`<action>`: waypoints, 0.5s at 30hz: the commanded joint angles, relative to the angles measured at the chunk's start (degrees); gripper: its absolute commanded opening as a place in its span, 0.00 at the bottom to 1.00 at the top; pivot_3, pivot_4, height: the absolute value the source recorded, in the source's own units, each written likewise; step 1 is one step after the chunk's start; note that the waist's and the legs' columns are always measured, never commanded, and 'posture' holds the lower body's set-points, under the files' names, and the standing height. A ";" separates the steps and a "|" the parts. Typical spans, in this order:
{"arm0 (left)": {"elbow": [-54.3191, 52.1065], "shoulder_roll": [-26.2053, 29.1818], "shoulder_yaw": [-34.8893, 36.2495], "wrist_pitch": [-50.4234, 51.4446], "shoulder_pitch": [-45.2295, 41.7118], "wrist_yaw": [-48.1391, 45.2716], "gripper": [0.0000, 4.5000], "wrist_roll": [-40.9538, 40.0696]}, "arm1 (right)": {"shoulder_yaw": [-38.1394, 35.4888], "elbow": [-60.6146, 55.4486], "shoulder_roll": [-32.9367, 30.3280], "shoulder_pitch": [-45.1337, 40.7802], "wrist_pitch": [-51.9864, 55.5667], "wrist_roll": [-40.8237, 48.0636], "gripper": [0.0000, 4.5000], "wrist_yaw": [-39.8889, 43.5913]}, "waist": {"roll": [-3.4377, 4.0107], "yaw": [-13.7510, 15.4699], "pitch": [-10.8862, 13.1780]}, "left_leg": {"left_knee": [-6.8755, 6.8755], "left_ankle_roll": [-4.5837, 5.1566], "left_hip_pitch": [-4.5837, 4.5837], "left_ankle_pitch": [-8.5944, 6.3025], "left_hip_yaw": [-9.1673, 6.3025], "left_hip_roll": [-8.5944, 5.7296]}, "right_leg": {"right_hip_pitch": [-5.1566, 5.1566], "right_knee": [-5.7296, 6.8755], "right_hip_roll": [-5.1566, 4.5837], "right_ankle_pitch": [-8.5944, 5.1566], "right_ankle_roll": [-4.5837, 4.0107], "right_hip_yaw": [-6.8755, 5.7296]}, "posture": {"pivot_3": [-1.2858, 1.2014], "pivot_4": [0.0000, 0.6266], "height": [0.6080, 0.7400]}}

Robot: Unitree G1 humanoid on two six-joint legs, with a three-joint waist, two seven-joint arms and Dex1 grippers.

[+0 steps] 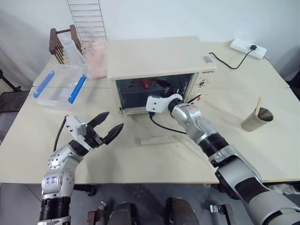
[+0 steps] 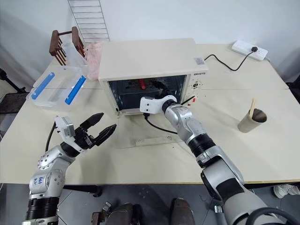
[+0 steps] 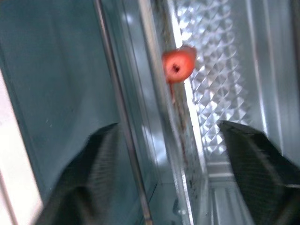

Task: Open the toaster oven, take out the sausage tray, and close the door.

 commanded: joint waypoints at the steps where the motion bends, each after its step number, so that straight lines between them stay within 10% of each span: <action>1: -1.70 -0.05 0.01 -1.41 0.06 -0.42 1.00 -0.62 | -0.27 0.93 0.39 -2.15 0.60 -0.36 0.50 -1.88 | 0.00 -0.01 0.00 | 0.00 0.00 0.00 0.00 0.00 0.00 | 0.00 0.00 0.00 0.00 0.00 0.00 | 0.52 0.24 1.00; 8: -0.29 -0.21 -0.66 -2.15 -0.90 -1.00 1.00 -0.38 | 0.03 1.02 0.37 -2.99 0.11 -0.32 0.01 -2.20 | -0.05 -0.08 -0.03 | -0.02 0.00 0.02 0.00 0.01 0.01 | -0.01 0.00 0.01 0.00 0.00 0.01 | 0.52 0.24 1.00; 15: 2.01 -0.32 -1.48 -2.96 -3.48 -1.82 1.00 -0.22 | -0.45 -3.05 -1.97 -3.75 -1.49 -1.53 0.01 -1.79 | -0.05 -0.03 -0.03 | -0.08 -0.01 -0.01 0.00 0.02 0.01 | -0.04 -0.03 0.03 0.00 0.00 0.02 | 0.52 0.24 1.00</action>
